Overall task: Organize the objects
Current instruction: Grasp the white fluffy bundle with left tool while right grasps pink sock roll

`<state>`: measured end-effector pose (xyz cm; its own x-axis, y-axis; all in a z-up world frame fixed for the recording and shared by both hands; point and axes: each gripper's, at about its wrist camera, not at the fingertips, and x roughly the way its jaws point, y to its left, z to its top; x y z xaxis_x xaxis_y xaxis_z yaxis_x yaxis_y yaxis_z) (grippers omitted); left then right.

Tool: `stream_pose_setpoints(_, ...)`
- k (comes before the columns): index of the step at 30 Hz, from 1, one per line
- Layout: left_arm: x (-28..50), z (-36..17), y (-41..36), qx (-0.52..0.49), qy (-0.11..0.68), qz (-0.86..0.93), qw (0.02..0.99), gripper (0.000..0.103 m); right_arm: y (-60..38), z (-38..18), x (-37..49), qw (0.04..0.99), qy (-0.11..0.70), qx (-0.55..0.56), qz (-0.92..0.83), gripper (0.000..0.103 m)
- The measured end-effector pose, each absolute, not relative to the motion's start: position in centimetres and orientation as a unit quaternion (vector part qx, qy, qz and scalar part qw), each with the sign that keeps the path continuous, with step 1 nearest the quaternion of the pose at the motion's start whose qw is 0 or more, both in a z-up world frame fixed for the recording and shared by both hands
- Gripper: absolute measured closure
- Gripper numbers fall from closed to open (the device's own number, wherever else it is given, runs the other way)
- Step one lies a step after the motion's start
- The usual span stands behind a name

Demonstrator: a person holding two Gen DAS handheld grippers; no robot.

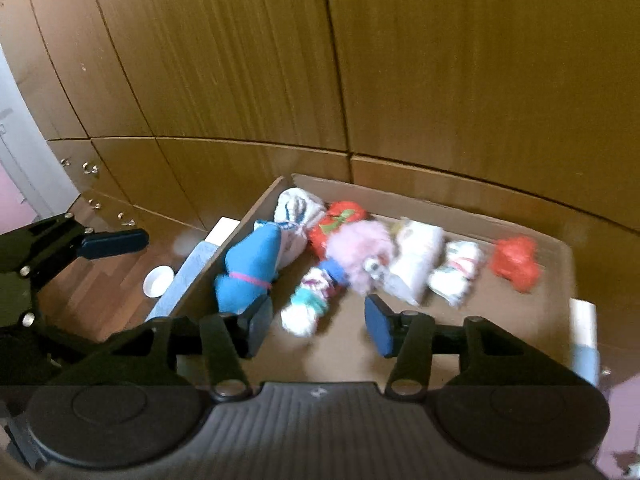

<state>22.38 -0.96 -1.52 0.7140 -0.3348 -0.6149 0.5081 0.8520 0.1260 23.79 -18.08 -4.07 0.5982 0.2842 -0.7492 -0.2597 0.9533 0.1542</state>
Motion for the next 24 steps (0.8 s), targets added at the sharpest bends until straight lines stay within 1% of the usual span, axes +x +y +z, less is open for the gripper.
stream_pose_setpoints(3,20.4,-1.3,-1.5,0.122,0.315,-0.234,0.911,0.017,-19.3,-3.3,19.2,0.905,0.405,0.002,0.132,0.045)
stream_pose_setpoints(7,16.8,-2.4,-3.1,0.125,0.32,-0.25,0.905,0.016,-20.9,-3.9,12.6,0.916,0.386,0.007,0.111,0.043)
stream_pose_setpoints(12,13.2,-4.4,-5.2,0.117,0.337,-0.267,0.895,0.015,-21.9,-6.4,5.7,0.927,0.369,0.006,0.075,0.04)
stream_pose_setpoints(17,11.0,-6.0,-6.7,0.091,0.359,-0.27,0.889,0.015,-22.7,-8.5,2.1,0.932,0.361,0.005,0.046,0.04)
stream_pose_setpoints(22,10.8,-7.7,-8.5,0.089,0.374,-0.274,0.882,0.015,-23.3,-10.1,1.2,0.931,0.362,0.018,0.043,0.041)
stream_pose_setpoints(24,11.0,-8.3,-9.0,0.09,0.38,-0.273,0.879,0.015,-23.5,-10.8,1.1,0.93,0.364,0.031,0.042,0.043)
